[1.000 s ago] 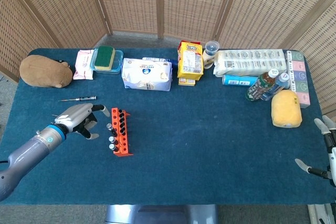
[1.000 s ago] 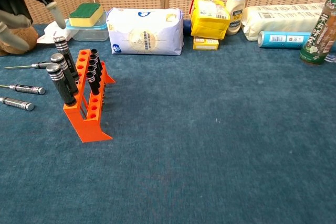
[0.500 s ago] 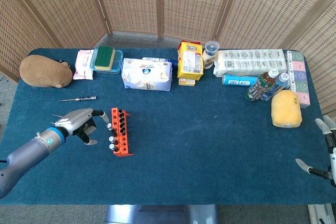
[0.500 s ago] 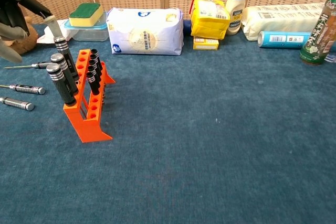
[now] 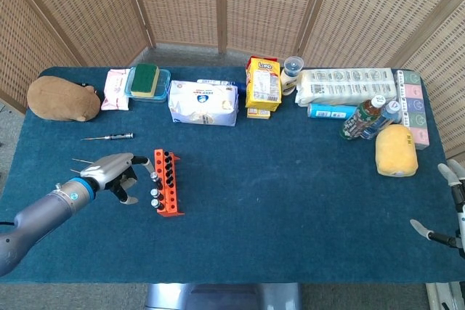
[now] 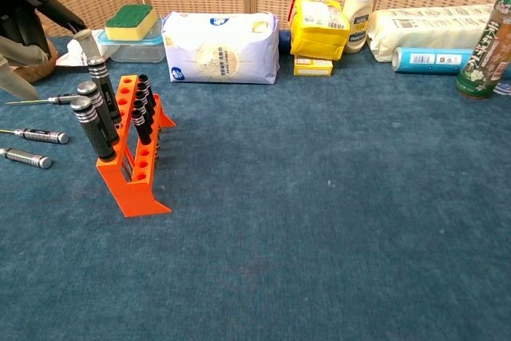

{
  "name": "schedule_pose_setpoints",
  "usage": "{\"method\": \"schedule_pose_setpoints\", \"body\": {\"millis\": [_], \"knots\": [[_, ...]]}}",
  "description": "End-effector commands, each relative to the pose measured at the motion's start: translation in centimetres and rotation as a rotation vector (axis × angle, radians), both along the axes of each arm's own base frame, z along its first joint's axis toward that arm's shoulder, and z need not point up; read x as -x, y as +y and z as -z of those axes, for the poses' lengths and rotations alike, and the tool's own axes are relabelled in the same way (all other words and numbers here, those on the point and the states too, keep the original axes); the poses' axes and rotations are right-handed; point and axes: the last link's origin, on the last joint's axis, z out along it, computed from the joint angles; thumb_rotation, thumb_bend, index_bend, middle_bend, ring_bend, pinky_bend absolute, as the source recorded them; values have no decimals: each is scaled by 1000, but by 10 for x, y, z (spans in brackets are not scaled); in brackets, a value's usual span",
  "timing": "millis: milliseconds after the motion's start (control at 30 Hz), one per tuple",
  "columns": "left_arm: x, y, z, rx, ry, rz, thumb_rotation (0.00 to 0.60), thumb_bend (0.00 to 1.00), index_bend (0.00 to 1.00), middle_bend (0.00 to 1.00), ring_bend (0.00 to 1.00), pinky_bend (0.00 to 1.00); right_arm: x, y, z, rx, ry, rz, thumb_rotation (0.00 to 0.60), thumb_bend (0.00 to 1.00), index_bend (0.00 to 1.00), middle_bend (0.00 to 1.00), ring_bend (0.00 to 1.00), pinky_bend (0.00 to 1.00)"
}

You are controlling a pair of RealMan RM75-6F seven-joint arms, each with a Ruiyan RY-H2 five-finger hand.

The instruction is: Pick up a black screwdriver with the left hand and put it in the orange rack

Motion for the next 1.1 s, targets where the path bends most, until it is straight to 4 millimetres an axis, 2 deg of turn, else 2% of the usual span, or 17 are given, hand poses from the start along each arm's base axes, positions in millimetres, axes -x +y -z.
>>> {"method": "schedule_pose_setpoints", "body": {"millis": [33,367,500,700,833,1100], "knots": [[-1,-1,0,5,2,0,600,212,300,903,785,863,0,0,0,1,-1,-1,600,0,44,4,3,0],[-3,-2,-6,3,14,1,600,212,300,903,785,864,0,0,-1,1,-3,-2,600,0,44,5,2,0],[-8,3,-11,-59,-3,26,600,212,300,904,785,863,0,0,-1,1,-3,-2,600,0,44,4,3,0],[-19,3,-7,-160,-76,139,600,211,300,904,785,864,0,0,-1,2,-3,-1,600,0,44,5,3,0],[-23,-7,-2,-127,-57,205,600,212,300,903,785,864,0,0,-1,0,-2,-2,600,0,44,4,2,0],[-29,-8,3,-110,-53,208,600,212,300,904,785,864,0,0,-1,4,-4,-2,600,0,44,4,3,0]]}}
